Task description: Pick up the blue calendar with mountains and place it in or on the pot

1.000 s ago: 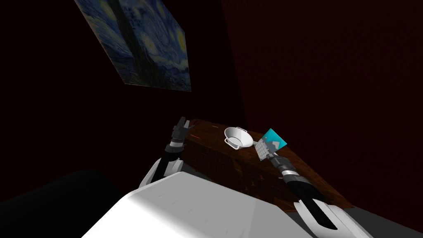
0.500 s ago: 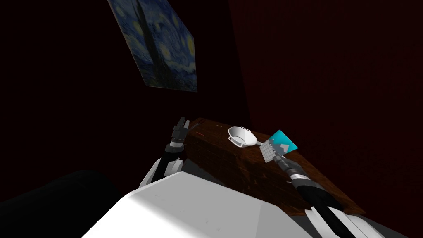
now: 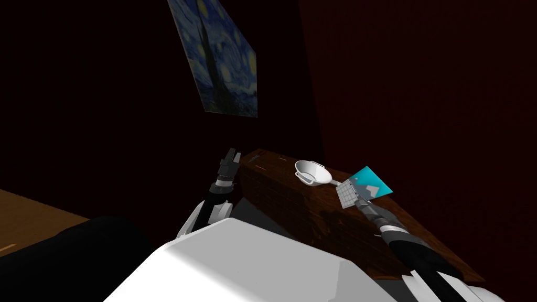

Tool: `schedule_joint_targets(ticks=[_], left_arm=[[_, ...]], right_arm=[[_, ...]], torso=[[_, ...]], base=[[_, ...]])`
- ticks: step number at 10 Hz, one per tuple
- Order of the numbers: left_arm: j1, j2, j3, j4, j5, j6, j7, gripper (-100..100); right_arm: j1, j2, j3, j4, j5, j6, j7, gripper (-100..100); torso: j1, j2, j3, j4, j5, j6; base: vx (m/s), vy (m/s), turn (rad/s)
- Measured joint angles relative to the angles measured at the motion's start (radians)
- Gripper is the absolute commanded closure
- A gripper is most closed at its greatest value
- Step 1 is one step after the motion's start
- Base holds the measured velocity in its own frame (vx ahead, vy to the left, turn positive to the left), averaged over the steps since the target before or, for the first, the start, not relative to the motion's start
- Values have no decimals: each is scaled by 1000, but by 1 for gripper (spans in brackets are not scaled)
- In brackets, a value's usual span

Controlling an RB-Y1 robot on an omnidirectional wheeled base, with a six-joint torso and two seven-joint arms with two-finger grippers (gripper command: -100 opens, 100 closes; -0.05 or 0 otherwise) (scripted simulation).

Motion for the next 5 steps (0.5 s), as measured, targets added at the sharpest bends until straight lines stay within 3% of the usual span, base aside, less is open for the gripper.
schedule_joint_targets(ticks=[5], left_arm=[[0,0,0,0,0,0,0,0]], right_arm=[[53,-77,-46,-71,-64,102,-39,100]], torso=[[1,-2,-1,0,0,0]], base=[[-45,32,87]])
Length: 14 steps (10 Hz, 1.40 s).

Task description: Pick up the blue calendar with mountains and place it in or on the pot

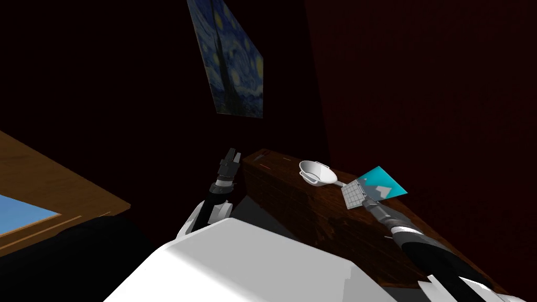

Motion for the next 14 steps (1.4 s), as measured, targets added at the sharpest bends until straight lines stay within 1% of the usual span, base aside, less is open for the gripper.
schedule_joint_targets(ticks=[1,3,4,5,6,7,8,9,11,13,14], left_arm=[[0,0,0,0,0,0,0,0],[0,0,0,0,0,0,0,0],[0,0,0,0,0,0,0,0],[0,0,0,0,0,0,0,0],[0,0,0,0,0,0,0,0],[0,0,0,0,0,0,0,0],[0,0,0,0,0,0,0,0],[0,0,0,0,0,0,0,0],[0,0,0,0,0,0,0,0],[0,0,0,0,0,0,0,0],[0,0,0,0,0,0,0,0]], right_arm=[[3,-20,-8,-13,-11,23,-7,100],[2,-70,-28,-19,-29,58,-21,100],[-5,-96,-32,-35,-37,88,-26,100],[-9,-115,-37,-44,-42,108,-31,100],[-7,-136,-46,-47,-50,126,-36,100],[-8,-148,-48,-55,-50,147,-39,100],[-9,-165,-56,-58,-52,158,-43,100],[-20,-189,-57,-67,-58,182,-46,100],[-39,-221,-64,-74,-56,211,-51,100],[-46,-271,-85,-81,-75,236,-61,100],[-61,-298,-85,-88,-80,260,-65,100]], torso=[[1,-2,-1,0,0,0],[6,-8,-4,-1,1,-1],[8,-10,-5,-2,2,-2],[6,-11,-6,-2,2,-2],[6,-13,-7,-1,3,-6],[13,-17,-8,0,7,-11],[17,-21,-10,0,10,-16],[22,-26,-12,1,14,-22],[33,-35,-17,0,17,-30],[38,-41,-20,0,21,-36],[42,-45,-22,0,23,-40]], base=[[38,72,35],[88,127,42],[109,89,24],[107,66,-20],[118,84,-4],[107,76,29],[100,75,17],[117,98,36],[107,99,22],[127,69,16],[170,106,24]])
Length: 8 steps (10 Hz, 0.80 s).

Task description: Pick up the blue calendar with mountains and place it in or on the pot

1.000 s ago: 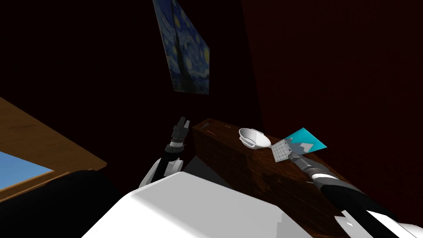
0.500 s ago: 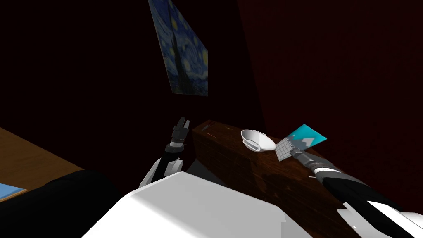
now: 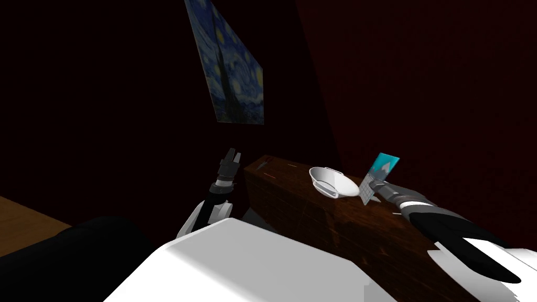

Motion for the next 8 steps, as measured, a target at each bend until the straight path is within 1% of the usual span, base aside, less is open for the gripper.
schedule_joint_targets(ticks=[1,2,6,7,8], left_arm=[[0,0,0,0,0,0,0,0],[0,0,0,0,0,0,0,0],[0,0,0,0,0,0,0,0],[0,0,0,0,0,0,0,0],[0,0,0,0,0,0,0,0]], right_arm=[[-1,-24,-13,-12,-6,21,-4,100],[-1,-26,-16,-13,-6,25,-4,-100],[-1,-26,-16,-13,-6,25,-4,-100],[-1,-26,-16,-13,-6,25,-4,0],[-1,-26,-16,-13,-6,25,-4,-100]], torso=[[6,-4,-2,0,2,-3],[5,-1,-1,0,2,-3],[2,6,3,2,1,-3],[2,6,3,2,1,-3],[2,6,4,2,1,-3]], base=[[83,47,-5],[12,6,2],[2,1,0],[0,0,0],[-33,-57,-119]])
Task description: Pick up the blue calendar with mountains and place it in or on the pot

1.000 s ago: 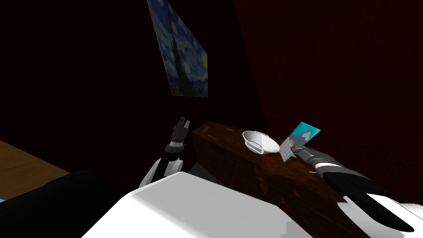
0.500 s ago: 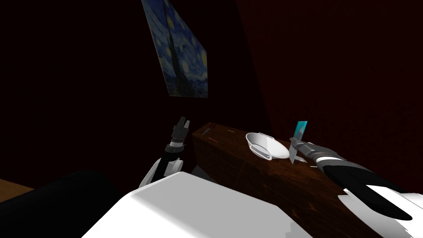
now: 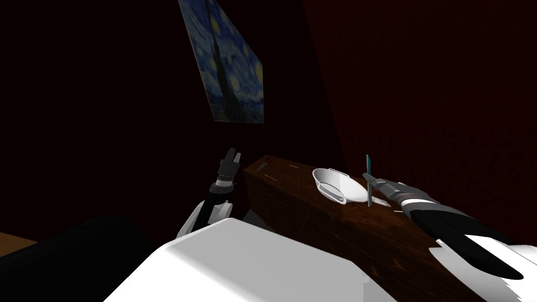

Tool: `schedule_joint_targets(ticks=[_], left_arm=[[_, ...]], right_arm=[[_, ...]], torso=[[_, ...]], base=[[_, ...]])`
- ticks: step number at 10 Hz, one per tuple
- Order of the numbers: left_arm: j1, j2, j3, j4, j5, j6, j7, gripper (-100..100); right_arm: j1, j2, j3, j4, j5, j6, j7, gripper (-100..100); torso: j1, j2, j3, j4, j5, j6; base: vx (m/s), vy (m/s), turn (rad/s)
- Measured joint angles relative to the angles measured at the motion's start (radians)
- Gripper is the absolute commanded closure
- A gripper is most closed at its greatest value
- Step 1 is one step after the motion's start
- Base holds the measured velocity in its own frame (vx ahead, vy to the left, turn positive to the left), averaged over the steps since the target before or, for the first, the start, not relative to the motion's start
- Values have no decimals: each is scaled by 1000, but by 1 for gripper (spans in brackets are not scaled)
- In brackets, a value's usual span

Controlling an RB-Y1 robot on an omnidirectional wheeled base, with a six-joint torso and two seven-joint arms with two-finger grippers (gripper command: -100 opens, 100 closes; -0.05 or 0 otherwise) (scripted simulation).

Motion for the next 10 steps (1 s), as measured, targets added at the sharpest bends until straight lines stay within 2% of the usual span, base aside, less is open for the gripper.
schedule_joint_targets(ticks=[4,5,10], left_arm=[[0,0,0,0,0,0,0,0],[0,0,0,0,0,0,0,0],[0,0,0,0,0,0,0,0]], right_arm=[[1,-59,-62,-74,-82,74,-39,-100],[1,-61,-65,-77,-84,79,-41,0],[1,-61,-64,-77,-84,79,-41,0]], torso=[[-9,7,4,2,-2,1],[-5,4,3,1,-1,0],[0,0,0,0,0,0]], base=[[-72,-113,-84],[-7,-10,4],[0,0,0]])
